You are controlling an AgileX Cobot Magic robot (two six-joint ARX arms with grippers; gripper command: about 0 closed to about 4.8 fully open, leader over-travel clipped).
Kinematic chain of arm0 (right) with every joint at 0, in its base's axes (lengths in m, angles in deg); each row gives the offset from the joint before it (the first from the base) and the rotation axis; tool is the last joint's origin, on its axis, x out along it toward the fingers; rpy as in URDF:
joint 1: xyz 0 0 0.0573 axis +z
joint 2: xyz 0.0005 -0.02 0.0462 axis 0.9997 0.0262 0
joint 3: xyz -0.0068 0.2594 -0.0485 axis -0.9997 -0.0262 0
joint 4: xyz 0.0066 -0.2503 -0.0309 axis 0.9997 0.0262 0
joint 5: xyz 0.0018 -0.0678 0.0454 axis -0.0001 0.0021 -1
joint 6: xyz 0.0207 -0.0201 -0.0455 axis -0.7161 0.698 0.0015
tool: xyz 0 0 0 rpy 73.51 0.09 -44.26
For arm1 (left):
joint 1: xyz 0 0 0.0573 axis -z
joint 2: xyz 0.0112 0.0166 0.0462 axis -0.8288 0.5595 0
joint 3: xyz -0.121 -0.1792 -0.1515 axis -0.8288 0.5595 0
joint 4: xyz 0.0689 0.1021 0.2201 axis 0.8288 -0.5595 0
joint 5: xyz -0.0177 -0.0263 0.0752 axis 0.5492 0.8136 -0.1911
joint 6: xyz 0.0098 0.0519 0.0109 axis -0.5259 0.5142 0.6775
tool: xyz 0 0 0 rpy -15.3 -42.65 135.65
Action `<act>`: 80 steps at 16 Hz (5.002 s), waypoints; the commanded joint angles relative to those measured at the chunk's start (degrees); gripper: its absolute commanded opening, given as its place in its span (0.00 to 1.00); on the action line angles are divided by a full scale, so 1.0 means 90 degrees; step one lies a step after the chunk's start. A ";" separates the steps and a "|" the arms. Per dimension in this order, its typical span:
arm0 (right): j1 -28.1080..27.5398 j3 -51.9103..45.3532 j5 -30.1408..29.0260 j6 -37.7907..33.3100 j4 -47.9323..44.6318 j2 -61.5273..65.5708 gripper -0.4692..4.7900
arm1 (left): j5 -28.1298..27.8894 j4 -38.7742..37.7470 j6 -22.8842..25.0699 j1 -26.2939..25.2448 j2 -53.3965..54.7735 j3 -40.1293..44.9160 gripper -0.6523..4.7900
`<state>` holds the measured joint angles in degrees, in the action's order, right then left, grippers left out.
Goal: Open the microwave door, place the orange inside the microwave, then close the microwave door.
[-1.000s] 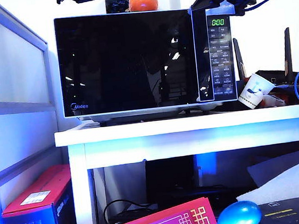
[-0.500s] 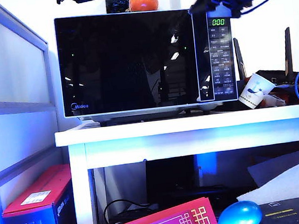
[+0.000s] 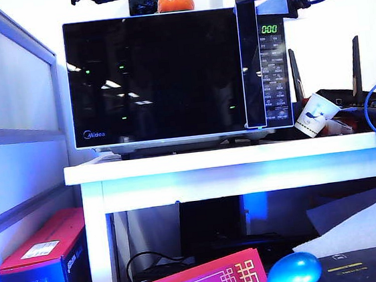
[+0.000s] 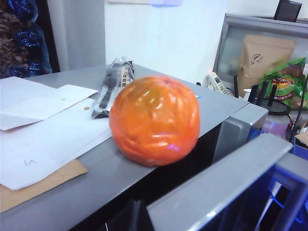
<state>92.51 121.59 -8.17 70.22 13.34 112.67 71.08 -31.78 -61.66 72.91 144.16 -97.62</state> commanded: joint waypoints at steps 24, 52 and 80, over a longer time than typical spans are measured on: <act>-0.0189 0.0452 0.3014 0.1066 0.0918 -0.0012 0.67 | -0.0044 0.0027 0.0005 0.0012 -0.0058 -0.0068 0.11; 0.0763 0.0478 -0.0806 0.0974 0.1700 -0.0393 0.66 | 0.0260 -0.0920 0.0415 0.0012 -0.0279 -0.0073 0.11; 0.1982 0.0478 0.0306 0.0478 0.0692 -0.0474 0.65 | 0.0177 -0.3036 0.1756 0.0010 -0.0391 -0.0066 0.11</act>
<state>110.30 125.66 -12.28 73.06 22.28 108.73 73.16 -54.11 -47.21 72.89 140.31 -98.56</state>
